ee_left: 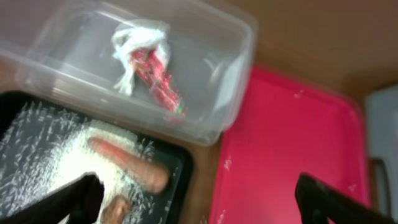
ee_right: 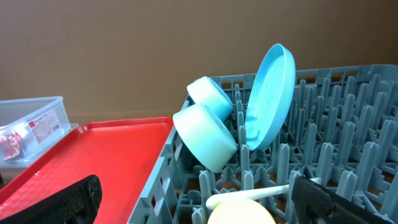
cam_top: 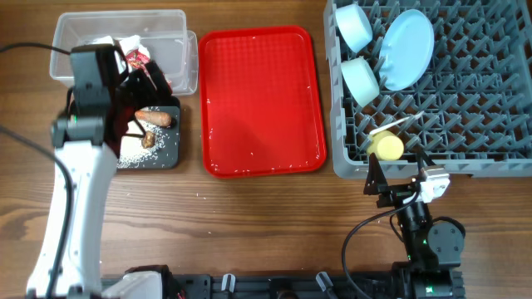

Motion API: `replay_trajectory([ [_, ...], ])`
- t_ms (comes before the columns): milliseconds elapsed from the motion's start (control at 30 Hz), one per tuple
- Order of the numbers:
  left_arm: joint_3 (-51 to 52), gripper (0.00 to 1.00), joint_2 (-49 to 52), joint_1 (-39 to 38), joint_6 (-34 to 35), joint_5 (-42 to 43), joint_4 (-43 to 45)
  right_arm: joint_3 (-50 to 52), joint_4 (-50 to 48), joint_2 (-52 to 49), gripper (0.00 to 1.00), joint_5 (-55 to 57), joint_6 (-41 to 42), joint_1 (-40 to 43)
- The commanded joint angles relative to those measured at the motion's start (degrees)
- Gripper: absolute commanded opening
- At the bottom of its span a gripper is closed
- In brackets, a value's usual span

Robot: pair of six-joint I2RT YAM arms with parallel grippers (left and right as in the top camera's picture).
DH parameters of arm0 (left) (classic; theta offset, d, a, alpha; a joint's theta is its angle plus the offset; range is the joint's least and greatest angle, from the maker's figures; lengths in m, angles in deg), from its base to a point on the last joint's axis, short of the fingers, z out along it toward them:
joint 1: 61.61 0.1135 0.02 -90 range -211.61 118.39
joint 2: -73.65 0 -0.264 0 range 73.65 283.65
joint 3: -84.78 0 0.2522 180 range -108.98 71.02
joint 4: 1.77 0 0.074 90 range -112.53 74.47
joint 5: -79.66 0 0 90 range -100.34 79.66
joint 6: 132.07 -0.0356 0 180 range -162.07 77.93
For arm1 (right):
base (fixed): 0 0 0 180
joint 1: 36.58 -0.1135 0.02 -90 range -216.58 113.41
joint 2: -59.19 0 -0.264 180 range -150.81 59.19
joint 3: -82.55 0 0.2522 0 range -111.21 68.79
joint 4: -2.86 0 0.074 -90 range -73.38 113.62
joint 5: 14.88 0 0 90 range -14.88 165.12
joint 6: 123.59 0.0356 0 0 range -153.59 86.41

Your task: Sort waste into correct bins and load items into the dishwasher rack

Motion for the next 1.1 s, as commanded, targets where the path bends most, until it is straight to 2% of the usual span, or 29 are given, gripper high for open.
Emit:
replay_trajectory([
  [0, 15.1, 1.0, -11.6, 0.0, -7.6, 8.3, 16.3, 0.5, -0.4, 0.7, 1.0, -0.9, 1.0, -0.1],
  [100, 31.6, 1.0, -23.4, 0.0, -7.6, 9.3, 30.9, 0.5, -0.5, 0.7, 1.0, -0.9, 1.0, -0.1],
  [167, 40.7, 1.0, -31.2, 0.0, -7.6, 9.2, 36.8, 0.5, -0.4, 0.7, 1.0, -0.9, 1.0, -0.1],
  [233, 51.3, 1.0, -42.0, 0.0, -7.4, 9.0, 42.1, 0.5, -0.4, 0.7, 1.0, -0.9, 1.0, -0.1],
  [333, 60.4, 1.0, -53.7, 0.0, -7.4, 9.0, 44.9, 0.5, -0.4, 0.7, 1.0, -0.9, 1.0, -0.1],
  [467, 66.2, 1.0, -65.5, -0.5, -7.2, 8.5, 42.2, 0.5, -0.4, 0.7, 1.0, -0.9, 1.0, -0.1],
  [567, 66.6, 1.0, -72.1, -2.0, -7.2, 5.3, 33.6, 0.5, -0.4, 0.7, 1.0, -0.9, 1.0, -0.1],
  [733, 66.6, 1.0, -76.0, -2.6, -7.3, 3.4, 25.7, 0.5, -0.4, 0.7, 1.0, -0.9, 1.0, -0.1],
  [1067, 66.6, 1.0, -75.9, -2.6, -7.0, 3.4, 25.8, 0.5, -0.4, 0.7, 1.0, -0.9, 1.0, -0.1],
])
